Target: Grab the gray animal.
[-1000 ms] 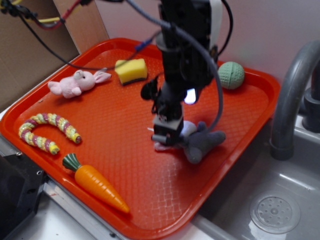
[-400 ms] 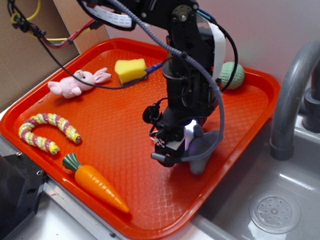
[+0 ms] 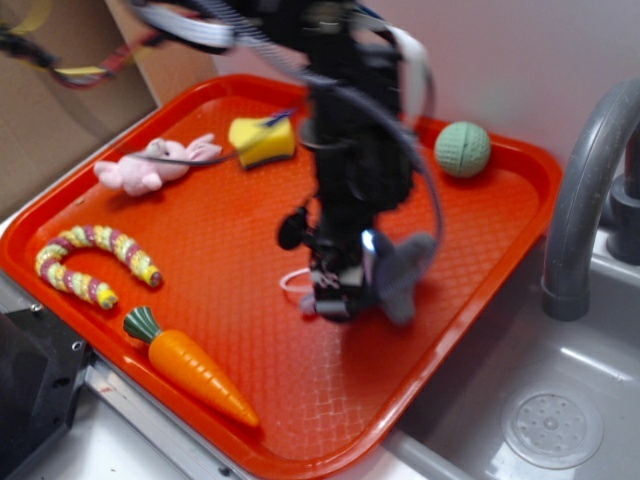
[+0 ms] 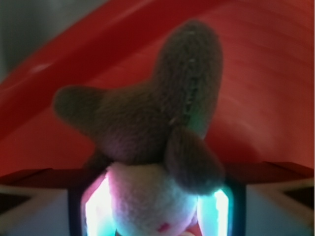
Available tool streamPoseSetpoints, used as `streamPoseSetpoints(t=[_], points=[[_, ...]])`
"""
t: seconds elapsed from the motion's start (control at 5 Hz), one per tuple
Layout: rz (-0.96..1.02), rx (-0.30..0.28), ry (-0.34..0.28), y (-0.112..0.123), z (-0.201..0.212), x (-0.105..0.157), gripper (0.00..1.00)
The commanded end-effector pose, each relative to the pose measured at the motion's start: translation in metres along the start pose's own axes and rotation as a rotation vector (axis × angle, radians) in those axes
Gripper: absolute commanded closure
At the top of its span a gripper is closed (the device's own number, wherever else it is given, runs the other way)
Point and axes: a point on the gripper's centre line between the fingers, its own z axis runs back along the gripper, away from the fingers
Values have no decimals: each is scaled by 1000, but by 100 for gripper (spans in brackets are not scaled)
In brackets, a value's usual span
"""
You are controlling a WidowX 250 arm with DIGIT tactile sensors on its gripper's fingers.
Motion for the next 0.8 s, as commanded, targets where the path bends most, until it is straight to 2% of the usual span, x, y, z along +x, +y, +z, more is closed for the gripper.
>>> streamPoseSetpoints(t=[0.0,0.2,0.4,0.6], points=[[478,234,-147,27,96,-23,100],[720,245,-60,37,128,-43,100],[967,191,14,37,147,-48,100],[981,126,-16,21,157,-43,100]])
